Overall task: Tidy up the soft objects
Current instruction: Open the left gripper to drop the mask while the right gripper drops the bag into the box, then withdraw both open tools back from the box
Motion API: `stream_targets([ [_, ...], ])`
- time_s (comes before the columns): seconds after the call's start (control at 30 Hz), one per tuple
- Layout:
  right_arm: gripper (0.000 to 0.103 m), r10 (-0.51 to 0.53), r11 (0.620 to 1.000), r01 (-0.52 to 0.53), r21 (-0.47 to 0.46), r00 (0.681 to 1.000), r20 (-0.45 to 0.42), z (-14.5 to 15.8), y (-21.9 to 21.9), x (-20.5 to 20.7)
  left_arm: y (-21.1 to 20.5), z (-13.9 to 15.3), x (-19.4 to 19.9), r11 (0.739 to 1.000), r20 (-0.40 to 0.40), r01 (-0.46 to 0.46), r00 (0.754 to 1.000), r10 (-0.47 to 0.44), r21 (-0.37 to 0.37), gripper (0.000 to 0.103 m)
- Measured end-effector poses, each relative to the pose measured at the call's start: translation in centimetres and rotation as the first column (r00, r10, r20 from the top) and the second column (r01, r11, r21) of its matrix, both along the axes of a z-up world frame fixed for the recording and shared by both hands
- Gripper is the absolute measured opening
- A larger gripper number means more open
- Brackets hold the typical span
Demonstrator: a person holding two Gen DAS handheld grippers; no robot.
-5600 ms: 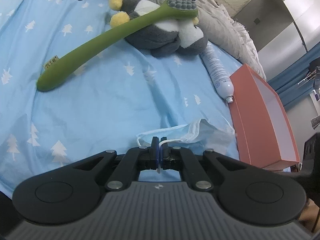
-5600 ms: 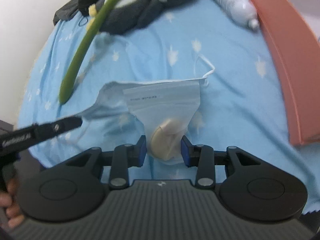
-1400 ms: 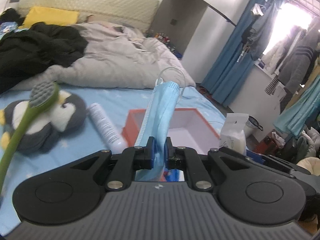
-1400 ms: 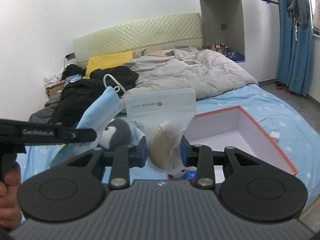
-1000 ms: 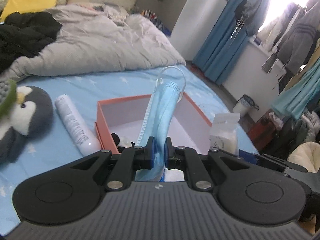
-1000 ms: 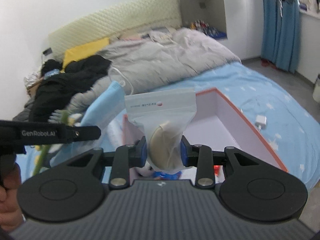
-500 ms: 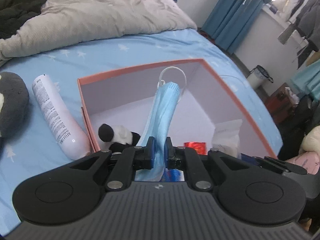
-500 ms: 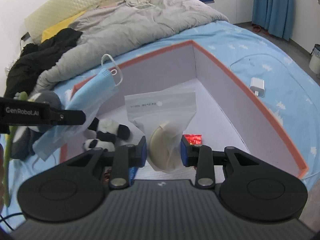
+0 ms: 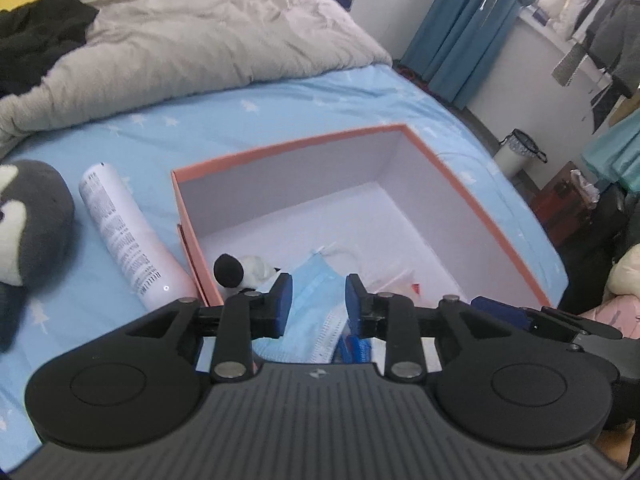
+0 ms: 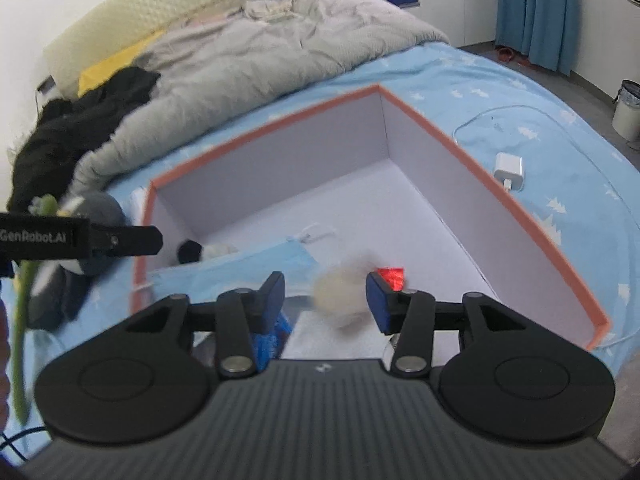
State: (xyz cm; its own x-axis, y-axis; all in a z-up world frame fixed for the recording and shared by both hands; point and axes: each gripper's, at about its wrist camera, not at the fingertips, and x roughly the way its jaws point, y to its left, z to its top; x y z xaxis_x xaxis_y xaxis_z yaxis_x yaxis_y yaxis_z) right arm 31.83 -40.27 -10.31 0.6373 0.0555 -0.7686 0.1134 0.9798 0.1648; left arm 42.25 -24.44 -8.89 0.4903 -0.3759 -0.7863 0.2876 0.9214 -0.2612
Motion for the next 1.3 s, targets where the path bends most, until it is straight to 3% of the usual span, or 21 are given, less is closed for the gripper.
stream_targets([
  [0.4, 0.048, 0.028, 0.999, -0.023, -0.031, 0.983, 0.179, 9.6, 2.9, -6.7, 2.7, 9.8, -8.8, 0.999, 0.165, 0.029, 0.986, -0.026, -0.017, 0.034],
  [0.73, 0.048, 0.062, 0.997, -0.046, -0.065, 0.962, 0.266, 14.5, 6.1, -13.7, 6.5, 15.4, -18.0, 0.999, 0.275, 0.044, 0.961, -0.038, -0.017, 0.034],
  [0.97, 0.048, 0.071, 0.996, -0.048, -0.082, 0.950, 0.305, 15.7, 8.2, -17.8, 8.6, 16.8, -23.3, 0.998, 0.314, 0.050, 0.949, -0.037, -0.033, 0.034],
  [1.3, 0.048, 0.073, 0.995, -0.046, -0.092, 0.943, 0.325, 15.5, 9.4, -21.8, 9.6, 15.4, -27.9, 0.998, 0.315, 0.046, 0.949, -0.031, -0.040, 0.034],
])
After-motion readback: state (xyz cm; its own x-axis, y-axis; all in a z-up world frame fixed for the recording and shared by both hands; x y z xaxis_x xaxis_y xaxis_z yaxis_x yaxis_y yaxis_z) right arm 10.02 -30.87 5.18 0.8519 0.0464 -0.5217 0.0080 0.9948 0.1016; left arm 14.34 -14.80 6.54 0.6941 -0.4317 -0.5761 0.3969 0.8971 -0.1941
